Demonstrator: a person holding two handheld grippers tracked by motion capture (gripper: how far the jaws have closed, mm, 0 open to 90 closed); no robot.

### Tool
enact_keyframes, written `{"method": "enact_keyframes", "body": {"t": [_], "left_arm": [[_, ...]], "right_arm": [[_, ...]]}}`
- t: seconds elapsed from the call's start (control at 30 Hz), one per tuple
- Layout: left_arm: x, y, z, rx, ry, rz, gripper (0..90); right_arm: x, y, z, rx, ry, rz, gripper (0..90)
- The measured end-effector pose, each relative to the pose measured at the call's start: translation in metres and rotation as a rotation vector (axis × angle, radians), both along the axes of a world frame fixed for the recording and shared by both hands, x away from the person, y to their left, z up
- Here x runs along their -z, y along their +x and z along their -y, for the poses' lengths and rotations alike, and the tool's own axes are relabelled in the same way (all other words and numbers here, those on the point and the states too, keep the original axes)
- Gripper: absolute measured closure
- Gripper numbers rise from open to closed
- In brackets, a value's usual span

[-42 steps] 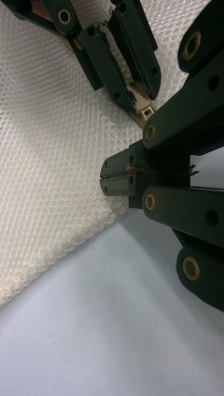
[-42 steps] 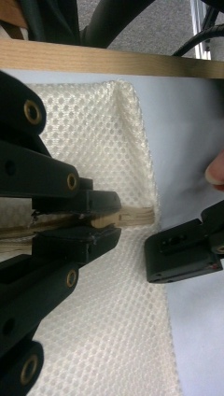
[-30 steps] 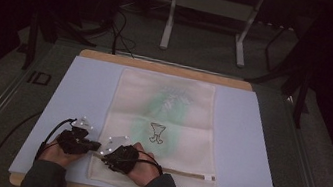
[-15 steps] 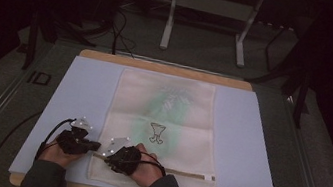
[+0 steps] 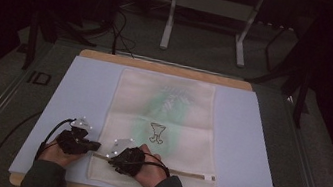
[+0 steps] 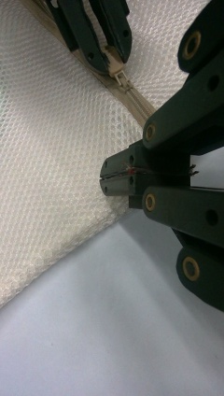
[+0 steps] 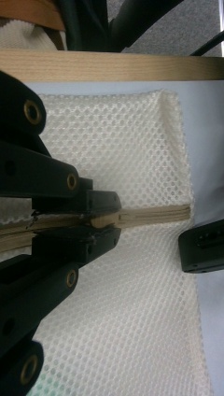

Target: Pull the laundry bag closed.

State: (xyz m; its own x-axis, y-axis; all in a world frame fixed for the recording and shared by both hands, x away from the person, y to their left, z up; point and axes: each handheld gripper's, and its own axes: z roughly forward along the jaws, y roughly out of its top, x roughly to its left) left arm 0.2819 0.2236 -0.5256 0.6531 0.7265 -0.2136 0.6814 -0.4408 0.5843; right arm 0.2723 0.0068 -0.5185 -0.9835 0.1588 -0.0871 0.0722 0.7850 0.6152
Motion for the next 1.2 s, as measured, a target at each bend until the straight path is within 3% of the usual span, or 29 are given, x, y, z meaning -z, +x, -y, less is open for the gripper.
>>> {"method": "enact_keyframes", "body": {"t": [1.2], "left_arm": [[0.0,0.0,0.001,-0.001,0.002,-0.003,89.8]], "right_arm": [[-0.002,-0.007,0.023,0.018,-0.029,0.026,82.3]]}}
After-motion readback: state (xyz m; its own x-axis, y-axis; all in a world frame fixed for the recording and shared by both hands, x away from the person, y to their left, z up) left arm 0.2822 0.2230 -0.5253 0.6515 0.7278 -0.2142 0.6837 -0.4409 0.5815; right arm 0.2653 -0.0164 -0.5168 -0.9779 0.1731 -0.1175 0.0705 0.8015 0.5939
